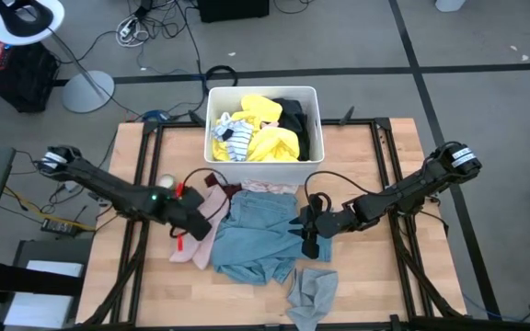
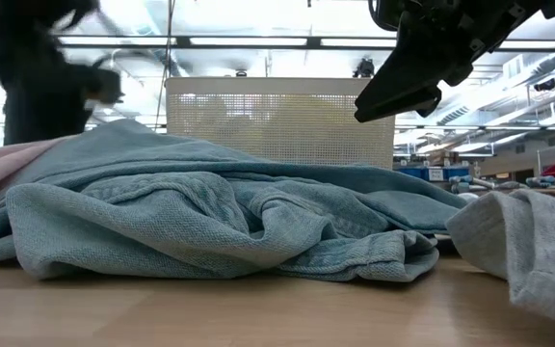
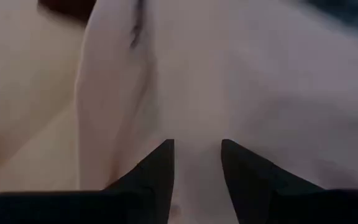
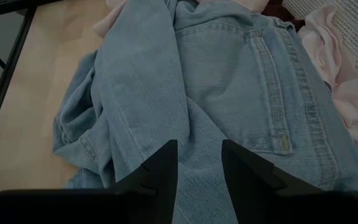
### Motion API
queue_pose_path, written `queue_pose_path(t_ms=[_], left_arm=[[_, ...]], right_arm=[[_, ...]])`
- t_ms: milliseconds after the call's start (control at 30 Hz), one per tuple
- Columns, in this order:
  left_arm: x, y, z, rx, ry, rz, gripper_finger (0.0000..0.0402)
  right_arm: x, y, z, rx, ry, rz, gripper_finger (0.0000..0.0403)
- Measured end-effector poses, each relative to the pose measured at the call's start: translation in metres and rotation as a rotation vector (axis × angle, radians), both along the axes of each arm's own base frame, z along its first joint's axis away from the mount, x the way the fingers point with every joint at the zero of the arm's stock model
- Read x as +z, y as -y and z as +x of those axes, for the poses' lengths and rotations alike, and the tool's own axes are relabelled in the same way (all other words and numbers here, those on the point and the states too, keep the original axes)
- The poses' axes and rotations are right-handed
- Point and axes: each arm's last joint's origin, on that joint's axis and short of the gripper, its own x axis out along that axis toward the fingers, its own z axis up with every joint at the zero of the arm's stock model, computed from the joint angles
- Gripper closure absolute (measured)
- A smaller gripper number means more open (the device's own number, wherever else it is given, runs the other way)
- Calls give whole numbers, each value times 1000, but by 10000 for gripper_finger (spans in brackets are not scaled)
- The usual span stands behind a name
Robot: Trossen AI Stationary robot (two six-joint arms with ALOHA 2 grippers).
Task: Sort clothes
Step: Put the pink underwear into the white laundry bin
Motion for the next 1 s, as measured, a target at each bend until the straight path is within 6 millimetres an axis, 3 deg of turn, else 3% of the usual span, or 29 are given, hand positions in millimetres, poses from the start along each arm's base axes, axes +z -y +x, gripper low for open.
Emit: queue_pose_path(t_ms=[233,333,433,533,700,1000], left_arm=[[-56,-7,-20,127,4,-56,274],[-59,-7,-21,134,18,-75,330],[-47,-4,-17,82,-4,-101,388],[-15,0,-7,39,10,-79,397],[57,2,1,4,-22,21,400],[188,-2,8,-96,280,194,401]], right_arm=[[0,0,0,-2,1,3,277],[0,0,0,-9,2,4,277],[0,0,0,-11,2,3,277],[0,0,0,-11,0,2,277],[0,0,0,-11,0,1,277],[0,0,0,-12,4,3,277]])
